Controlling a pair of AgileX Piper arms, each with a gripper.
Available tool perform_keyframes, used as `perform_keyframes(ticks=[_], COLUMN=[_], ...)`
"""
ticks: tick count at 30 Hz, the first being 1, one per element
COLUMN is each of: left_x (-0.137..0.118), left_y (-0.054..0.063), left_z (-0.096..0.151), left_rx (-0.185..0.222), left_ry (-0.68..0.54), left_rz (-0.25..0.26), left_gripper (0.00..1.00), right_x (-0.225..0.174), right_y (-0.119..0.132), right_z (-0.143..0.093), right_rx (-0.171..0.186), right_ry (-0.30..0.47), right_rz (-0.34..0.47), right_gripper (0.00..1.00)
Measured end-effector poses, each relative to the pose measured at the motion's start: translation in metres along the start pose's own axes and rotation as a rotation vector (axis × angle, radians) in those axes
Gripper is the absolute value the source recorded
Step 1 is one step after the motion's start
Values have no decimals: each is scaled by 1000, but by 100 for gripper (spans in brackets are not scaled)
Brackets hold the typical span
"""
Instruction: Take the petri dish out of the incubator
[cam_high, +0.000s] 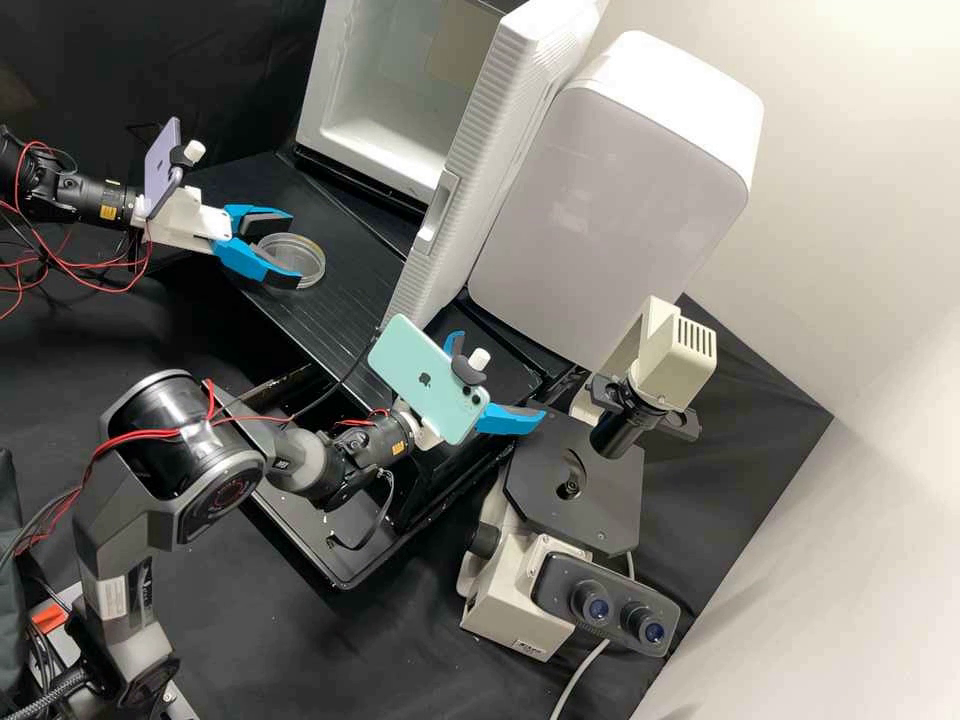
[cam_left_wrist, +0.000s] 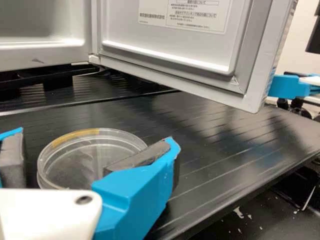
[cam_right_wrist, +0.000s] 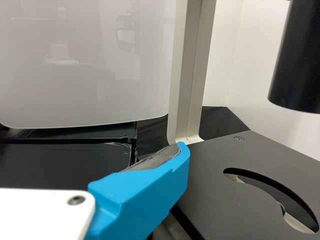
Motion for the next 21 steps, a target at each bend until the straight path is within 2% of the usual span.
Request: perform_keyframes(ticks=[6,11,12,14,17,21], left_x=[0,-2,-5,-9,-14,-21], left_y=[0,3,4,9,13,19], left_z=[0,1,2,5,8,8], left_rx=[0,65,89,105,97,81], left_ry=[1,19,19,11,-26,-52], left_rz=[1,57,93,158,257,363], left_gripper=[100,100,100,100,100,100], right_x=[0,0,0,0,0,0], right_y=[0,0,0,0,0,0], right_z=[0,0,0,0,0,0], right_rx=[0,0,0,0,0,0], right_ry=[0,0,0,0,0,0], right_rz=[0,0,0,0,0,0], right_gripper=[100,100,100,100,100,100])
